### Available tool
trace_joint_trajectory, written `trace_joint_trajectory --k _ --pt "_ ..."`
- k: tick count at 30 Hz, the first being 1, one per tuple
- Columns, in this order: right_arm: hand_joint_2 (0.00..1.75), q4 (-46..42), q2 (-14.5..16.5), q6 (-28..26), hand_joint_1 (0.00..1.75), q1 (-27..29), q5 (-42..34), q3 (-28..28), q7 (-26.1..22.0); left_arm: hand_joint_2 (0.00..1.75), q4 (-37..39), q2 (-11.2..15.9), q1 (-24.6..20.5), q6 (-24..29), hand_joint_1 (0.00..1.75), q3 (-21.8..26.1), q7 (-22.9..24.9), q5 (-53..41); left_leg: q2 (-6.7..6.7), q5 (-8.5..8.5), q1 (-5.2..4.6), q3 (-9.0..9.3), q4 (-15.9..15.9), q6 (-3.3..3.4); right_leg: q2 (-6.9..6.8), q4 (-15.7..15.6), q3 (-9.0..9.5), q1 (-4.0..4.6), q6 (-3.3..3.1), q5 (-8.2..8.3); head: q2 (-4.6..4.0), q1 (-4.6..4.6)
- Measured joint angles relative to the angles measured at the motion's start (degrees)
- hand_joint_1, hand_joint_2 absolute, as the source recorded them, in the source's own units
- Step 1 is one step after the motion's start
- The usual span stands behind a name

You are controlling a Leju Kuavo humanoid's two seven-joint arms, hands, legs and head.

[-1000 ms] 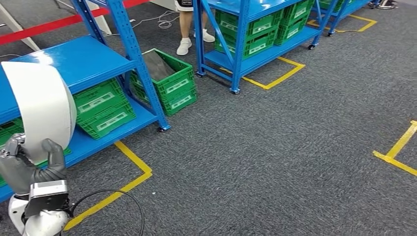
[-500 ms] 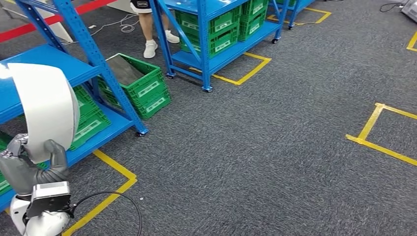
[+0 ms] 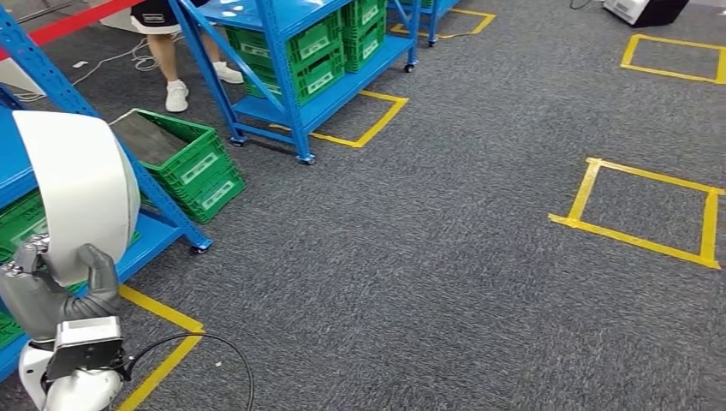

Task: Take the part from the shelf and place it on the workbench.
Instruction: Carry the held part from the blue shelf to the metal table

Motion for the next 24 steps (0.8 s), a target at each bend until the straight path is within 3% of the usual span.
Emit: trace_joint_trajectory --k 2,3,4,6,7,8,9,10,12,14,17,19,21,22,23,24 --pt "0.00 0.0 0.0 0.0 0.00 0.1 0.0 0.0 0.0 1.75 0.0 0.0 -0.1 0.0 1.75 0.0 0.0 0.0 0.99 0.20 0.00 0.18 -0.8 0.09 0.30 0.1 -0.53 -0.20 0.61 0.12 0.00 -0.15" --pt "0.00 0.0 0.0 0.0 0.00 0.2 0.0 0.0 0.0 1.75 0.0 0.0 -0.1 0.0 1.75 -0.1 0.0 0.0 1.56 0.45 0.10 0.34 -1.3 0.15 -0.60 0.8 -1.05 -0.15 0.84 -0.41 0.00 -0.08" --pt "0.00 0.0 0.0 0.0 0.00 0.2 0.0 0.0 0.0 1.75 0.0 -0.1 -0.1 0.0 1.75 -0.1 0.0 0.0 2.24 0.68 0.21 0.48 -1.7 0.24 -1.88 2.5 -2.02 -0.08 1.07 -1.53 0.00 0.02" --pt "0.00 0.0 0.0 0.0 0.00 0.1 0.0 0.0 0.0 1.75 0.0 0.0 0.0 0.0 1.75 -0.2 0.0 0.0 3.66 0.83 0.24 0.53 -1.9 0.43 -4.55 8.9 -5.28 -0.09 1.56 -5.02 0.00 0.15" --pt "0.00 0.0 0.0 0.0 0.00 0.0 0.0 0.0 0.0 1.75 0.0 0.0 0.1 0.0 1.75 -0.1 0.0 0.0 4.44 0.81 0.22 0.48 -1.9 0.47 -5.07 12.4 -6.95 -0.20 1.85 -6.46 0.00 0.15" --pt "0.00 0.0 0.0 0.0 0.00 0.0 0.0 0.0 0.0 1.75 0.1 0.0 0.1 0.0 1.75 -0.1 0.0 0.0 5.22 0.78 0.21 0.45 -1.9 0.46 -5.33 14.7 -7.96 -0.35 2.12 -7.04 0.00 0.14" --pt "0.00 0.0 0.0 0.0 0.00 0.0 0.0 0.0 0.0 1.75 0.1 0.0 0.2 0.0 1.75 -0.1 0.0 0.1 5.95 0.74 0.22 0.45 -1.8 0.40 -5.54 14.9 -7.92 -0.54 2.38 -6.59 0.00 0.15" --pt "0.00 0.0 0.0 0.0 0.00 0.1 0.0 0.0 0.0 1.75 0.1 0.0 0.2 0.0 1.75 -0.1 0.0 0.1 6.62 0.66 0.27 0.48 -1.8 0.28 -5.87 12.9 -6.68 -0.74 2.59 -5.21 0.00 0.15" --pt "0.00 0.0 0.0 0.0 0.00 0.1 0.1 0.0 0.1 1.75 0.1 0.0 0.2 0.0 1.75 -0.1 0.0 0.2 7.74 0.29 0.22 0.52 -1.4 -0.28 -7.77 5.4 -2.32 -0.90 2.88 -2.21 0.00 0.21" --pt "0.00 0.0 0.0 0.0 0.00 0.0 0.1 0.0 0.1 1.75 0.1 0.0 0.1 0.0 1.75 -0.1 0.0 0.2 8.59 -0.14 -0.11 0.45 -0.9 -0.97 -9.02 0.9 0.31 -0.80 2.31 -1.18 0.00 0.09" --pt "0.00 0.0 0.0 0.0 0.00 0.1 0.1 0.0 0.1 1.75 0.1 0.0 0.0 -0.1 1.75 -0.1 0.0 0.3 9.36 -0.51 -0.11 0.62 -0.5 -1.62 -7.82 0.6 0.33 -0.71 1.00 -1.18 0.00 -0.04" --pt "0.00 0.0 -0.1 0.0 0.00 0.2 0.1 0.0 0.1 1.75 0.1 0.0 0.0 -0.1 1.75 -0.1 0.0 0.5 7.56 -2.36 0.21 -0.10 1.6 -2.09 -6.88 0.5 0.29 -0.78 0.33 -1.01 0.00 -0.06" --pt "0.00 0.0 -0.1 0.1 0.00 0.1 0.1 0.0 0.2 1.75 0.1 0.1 0.1 -0.1 1.75 -0.1 0.0 0.6 5.13 -6.17 0.34 -2.89 8.3 -2.29 -5.82 0.5 0.21 -0.72 -0.12 -0.91 0.00 -0.14" --pt "0.00 0.0 -0.1 0.1 0.00 0.0 0.2 0.0 0.2 1.75 0.1 0.1 0.1 -0.1 1.75 -0.1 0.0 0.6 4.62 -7.88 0.34 -4.69 12.2 -2.23 -5.20 0.5 0.15 -0.61 -0.27 -0.87 0.00 -0.14" --pt "0.00 0.0 -0.1 0.1 0.00 0.0 0.2 0.0 0.2 1.75 0.1 0.1 0.2 -0.1 1.75 -0.1 0.0 0.7 4.43 -8.69 0.32 -6.01 15.1 -2.09 -4.56 0.5 0.11 -0.49 -0.36 -0.83 0.00 -0.14" --pt "0.00 0.0 -0.1 0.1 0.00 0.1 0.2 0.0 0.2 1.75 0.1 0.1 0.2 -0.1 1.75 -0.1 0.0 0.7 4.34 -8.34 0.27 -6.50 15.9 -1.84 -3.90 0.5 0.09 -0.37 -0.42 -0.79 0.00 -0.13"
